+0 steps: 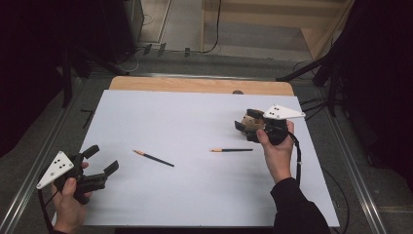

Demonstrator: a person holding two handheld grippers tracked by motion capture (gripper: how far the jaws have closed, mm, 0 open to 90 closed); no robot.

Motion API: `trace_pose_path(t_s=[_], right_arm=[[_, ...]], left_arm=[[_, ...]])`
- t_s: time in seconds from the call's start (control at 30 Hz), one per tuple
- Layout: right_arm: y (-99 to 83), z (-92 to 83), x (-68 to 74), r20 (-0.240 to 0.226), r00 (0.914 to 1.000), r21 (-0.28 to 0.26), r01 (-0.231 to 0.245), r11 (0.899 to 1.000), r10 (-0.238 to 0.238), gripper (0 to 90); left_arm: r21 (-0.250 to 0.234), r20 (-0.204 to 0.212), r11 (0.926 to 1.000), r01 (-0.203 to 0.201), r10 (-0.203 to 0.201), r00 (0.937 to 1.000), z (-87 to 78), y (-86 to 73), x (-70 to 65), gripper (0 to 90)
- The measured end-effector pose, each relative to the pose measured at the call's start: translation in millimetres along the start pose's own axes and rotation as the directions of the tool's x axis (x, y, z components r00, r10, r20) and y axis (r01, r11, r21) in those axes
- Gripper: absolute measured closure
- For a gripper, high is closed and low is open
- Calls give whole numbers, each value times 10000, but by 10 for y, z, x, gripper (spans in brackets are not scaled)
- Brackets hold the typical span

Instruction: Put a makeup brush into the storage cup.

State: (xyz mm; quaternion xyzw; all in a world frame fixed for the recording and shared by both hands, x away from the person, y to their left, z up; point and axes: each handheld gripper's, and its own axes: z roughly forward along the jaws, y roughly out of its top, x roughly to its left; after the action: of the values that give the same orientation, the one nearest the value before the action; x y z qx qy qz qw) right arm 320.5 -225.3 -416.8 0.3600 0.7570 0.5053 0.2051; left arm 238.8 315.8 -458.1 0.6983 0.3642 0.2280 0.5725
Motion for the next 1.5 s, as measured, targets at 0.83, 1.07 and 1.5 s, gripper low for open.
trace_pose_path(t_s=[0.83, 1.07, 1.5], right_arm=[[319, 483, 62, -2534, 9216, 4061, 3771, 8324, -2939, 482], [297, 666, 99, -3523, 8874, 4849, 4449, 7530, -2974, 531], [256, 861, 137, -4198, 8647, 5835, 4898, 6477, -2757, 551]], left_arm=[[7, 19, 10000, -73, 73, 10000, 16, 4, -15, 91], [-47, 47, 10000, -54, 55, 10000, 9, 6, -15, 91], [-71, 38, 9999, -88, 88, 10000, 7, 8, -25, 91]])
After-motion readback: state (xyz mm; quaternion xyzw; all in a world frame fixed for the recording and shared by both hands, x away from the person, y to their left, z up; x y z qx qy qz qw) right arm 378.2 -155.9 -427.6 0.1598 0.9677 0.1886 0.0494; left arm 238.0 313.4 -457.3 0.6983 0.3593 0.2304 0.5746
